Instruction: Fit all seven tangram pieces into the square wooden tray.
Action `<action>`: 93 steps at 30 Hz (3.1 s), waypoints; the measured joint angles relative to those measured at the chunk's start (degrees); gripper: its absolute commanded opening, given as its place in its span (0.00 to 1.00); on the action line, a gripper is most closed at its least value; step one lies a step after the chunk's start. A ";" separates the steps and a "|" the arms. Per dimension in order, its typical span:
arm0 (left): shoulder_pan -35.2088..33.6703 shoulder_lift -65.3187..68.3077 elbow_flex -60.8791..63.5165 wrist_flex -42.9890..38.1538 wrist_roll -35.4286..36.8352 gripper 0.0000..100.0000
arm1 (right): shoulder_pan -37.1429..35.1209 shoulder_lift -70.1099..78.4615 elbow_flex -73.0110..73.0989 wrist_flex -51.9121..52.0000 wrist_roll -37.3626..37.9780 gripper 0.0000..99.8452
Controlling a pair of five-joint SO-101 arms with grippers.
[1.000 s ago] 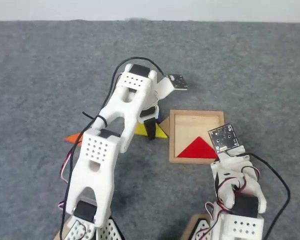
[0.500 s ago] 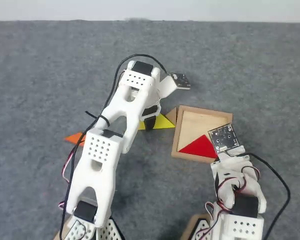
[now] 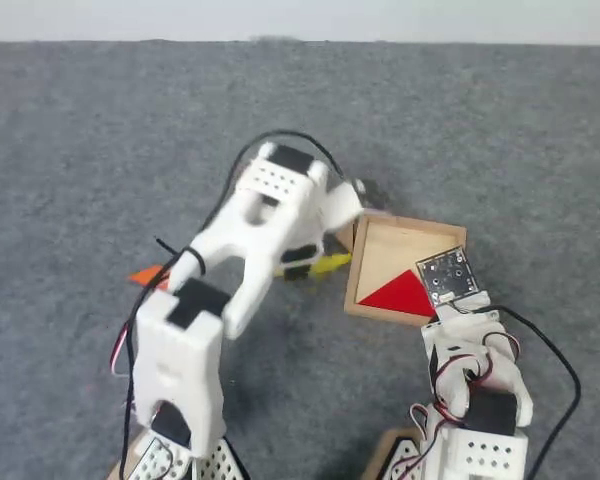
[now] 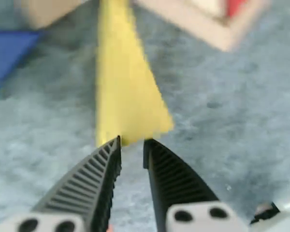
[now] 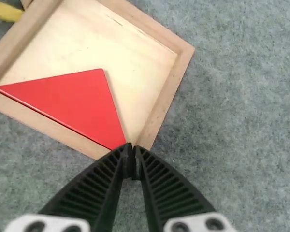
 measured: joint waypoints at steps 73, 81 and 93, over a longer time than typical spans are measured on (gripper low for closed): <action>-3.96 13.27 -7.30 -7.38 6.15 0.24 | 0.00 -0.18 0.00 0.00 0.00 0.01; -5.10 13.45 -7.38 -4.92 2.64 0.15 | 0.00 0.00 0.00 0.00 0.00 0.01; -5.63 0.70 -6.86 1.23 2.55 0.10 | 0.00 0.00 0.00 0.00 0.00 0.01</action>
